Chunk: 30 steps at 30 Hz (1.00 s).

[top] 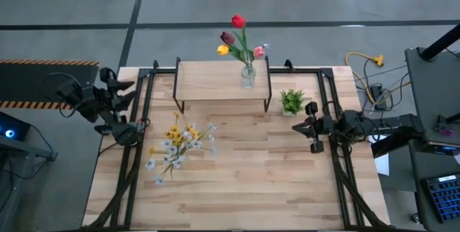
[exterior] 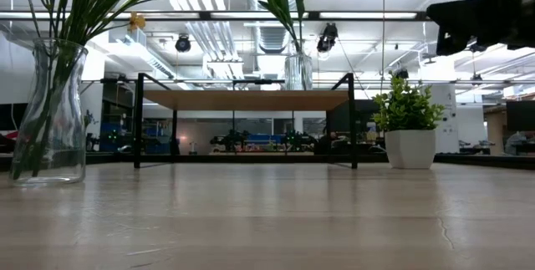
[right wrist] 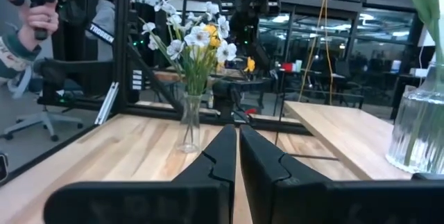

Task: Pick and place flowers into a vace then onto a shelf
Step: Put the transparent vase with flowers on the shelf

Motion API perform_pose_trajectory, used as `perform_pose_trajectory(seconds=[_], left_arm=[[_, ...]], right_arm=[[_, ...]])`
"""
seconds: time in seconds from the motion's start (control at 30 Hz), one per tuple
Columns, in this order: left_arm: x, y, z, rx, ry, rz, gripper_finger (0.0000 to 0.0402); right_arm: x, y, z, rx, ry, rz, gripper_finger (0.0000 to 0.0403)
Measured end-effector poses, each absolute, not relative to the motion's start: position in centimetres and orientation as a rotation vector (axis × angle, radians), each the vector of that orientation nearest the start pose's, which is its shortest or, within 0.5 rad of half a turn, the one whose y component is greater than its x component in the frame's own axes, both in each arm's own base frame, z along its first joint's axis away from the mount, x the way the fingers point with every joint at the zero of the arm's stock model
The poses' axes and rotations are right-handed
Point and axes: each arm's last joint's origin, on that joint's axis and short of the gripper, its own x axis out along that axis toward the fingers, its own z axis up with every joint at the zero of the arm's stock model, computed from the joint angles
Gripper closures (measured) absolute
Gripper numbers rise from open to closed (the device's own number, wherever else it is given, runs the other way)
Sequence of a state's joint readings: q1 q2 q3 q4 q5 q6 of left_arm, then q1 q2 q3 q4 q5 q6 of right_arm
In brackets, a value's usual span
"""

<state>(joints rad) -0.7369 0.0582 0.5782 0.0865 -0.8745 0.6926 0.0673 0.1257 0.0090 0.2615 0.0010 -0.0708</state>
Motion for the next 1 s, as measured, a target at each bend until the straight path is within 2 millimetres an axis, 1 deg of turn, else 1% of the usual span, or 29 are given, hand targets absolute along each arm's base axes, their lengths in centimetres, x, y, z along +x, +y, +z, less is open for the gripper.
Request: perform_pose_trajectory(seconds=[0.17, 0.33, 0.43, 0.53, 0.67, 0.77, 0.87, 1.0], left_arm=[[2.6, 0.6, 33.7, 0.224, -0.315, 0.243, 0.0274], [3.5, -0.2, 33.2, 0.169, -0.259, 0.206, 0.0270], [4.2, -0.8, 33.1, 0.156, -0.227, 0.193, 0.0259], [4.5, -1.0, 33.5, 0.138, -0.159, 0.190, 0.0239], [4.9, -1.4, 34.2, 0.097, -0.013, 0.163, 0.0203], [5.1, -1.6, 35.0, 0.072, 0.122, 0.158, 0.0185], [5.2, -1.7, 36.0, -0.010, 0.258, 0.177, 0.0180], [5.4, -2.3, 37.0, -0.113, 0.508, 0.162, 0.0180]], right_arm=[[10.5, 0.7, 18.1, -0.076, -0.135, 0.061, 0.0392], [10.7, 0.7, 17.8, -0.077, -0.111, 0.062, 0.0392], [10.7, 0.7, 17.8, -0.077, -0.107, 0.062, 0.0392], [10.7, 0.7, 17.8, -0.076, -0.108, 0.062, 0.0392], [10.7, 0.7, 17.8, -0.075, -0.109, 0.062, 0.0392], [10.7, 0.7, 17.8, -0.075, -0.109, 0.062, 0.0392], [10.7, 0.7, 17.8, -0.075, -0.109, 0.062, 0.0392], [10.7, 0.7, 17.8, -0.075, -0.108, 0.062, 0.0392]])
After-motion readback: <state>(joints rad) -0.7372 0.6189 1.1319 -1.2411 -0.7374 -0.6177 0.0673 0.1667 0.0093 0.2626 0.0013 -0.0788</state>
